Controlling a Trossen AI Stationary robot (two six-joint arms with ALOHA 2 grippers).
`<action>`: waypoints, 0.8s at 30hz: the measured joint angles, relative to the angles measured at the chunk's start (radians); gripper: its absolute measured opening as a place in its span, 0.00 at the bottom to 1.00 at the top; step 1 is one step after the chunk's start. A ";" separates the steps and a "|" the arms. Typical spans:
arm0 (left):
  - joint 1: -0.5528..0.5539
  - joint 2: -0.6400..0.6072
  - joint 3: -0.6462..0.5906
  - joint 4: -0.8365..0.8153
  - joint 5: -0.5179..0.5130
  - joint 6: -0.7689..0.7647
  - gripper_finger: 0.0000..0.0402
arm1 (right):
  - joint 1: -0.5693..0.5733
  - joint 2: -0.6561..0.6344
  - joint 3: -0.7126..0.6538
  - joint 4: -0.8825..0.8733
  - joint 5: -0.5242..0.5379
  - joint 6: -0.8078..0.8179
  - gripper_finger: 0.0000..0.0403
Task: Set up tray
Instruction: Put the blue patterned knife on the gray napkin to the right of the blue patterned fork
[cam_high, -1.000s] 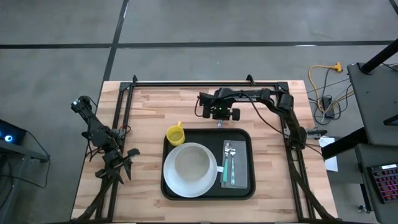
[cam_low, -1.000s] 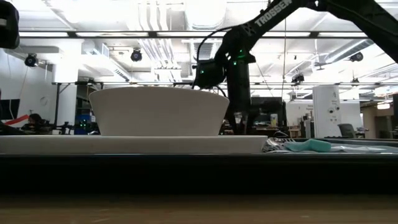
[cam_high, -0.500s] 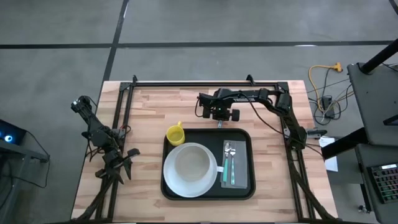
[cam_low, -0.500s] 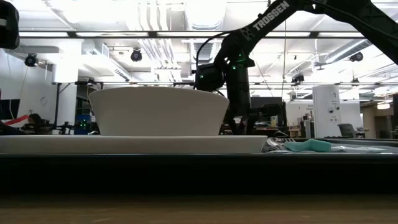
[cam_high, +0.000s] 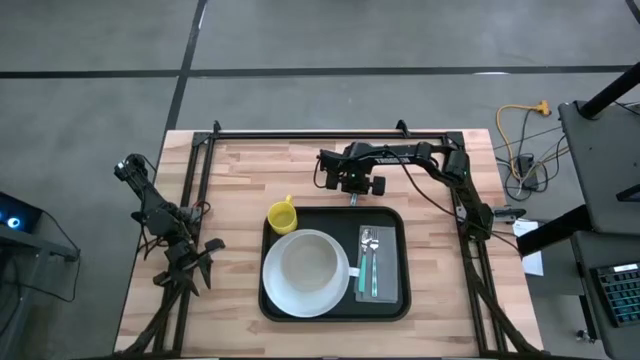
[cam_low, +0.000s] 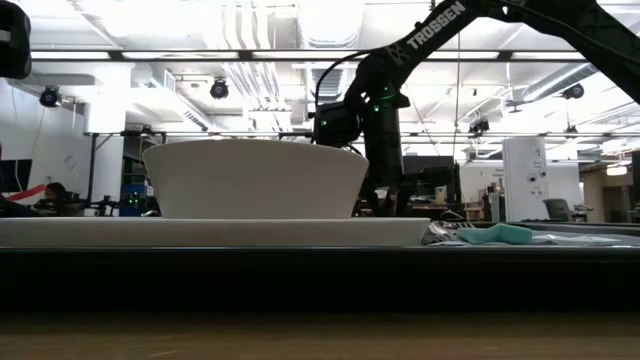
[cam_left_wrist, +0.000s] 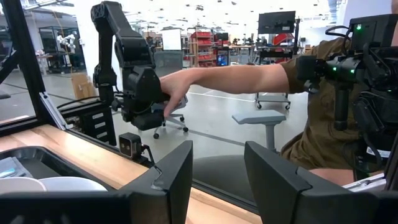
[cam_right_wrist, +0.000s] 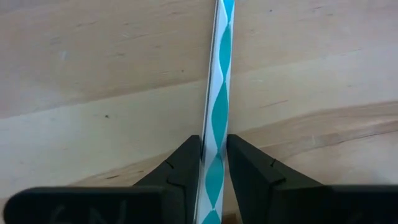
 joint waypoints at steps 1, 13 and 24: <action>0.000 0.000 0.000 0.000 0.000 0.000 0.33 | 0.000 0.000 0.000 0.001 0.000 -0.003 0.20; 0.000 0.000 0.000 0.000 0.000 0.000 0.33 | 0.000 0.000 0.000 0.006 0.006 -0.020 0.16; 0.000 0.000 0.000 0.000 0.000 0.000 0.33 | 0.009 -0.004 0.000 0.002 0.003 -0.011 0.06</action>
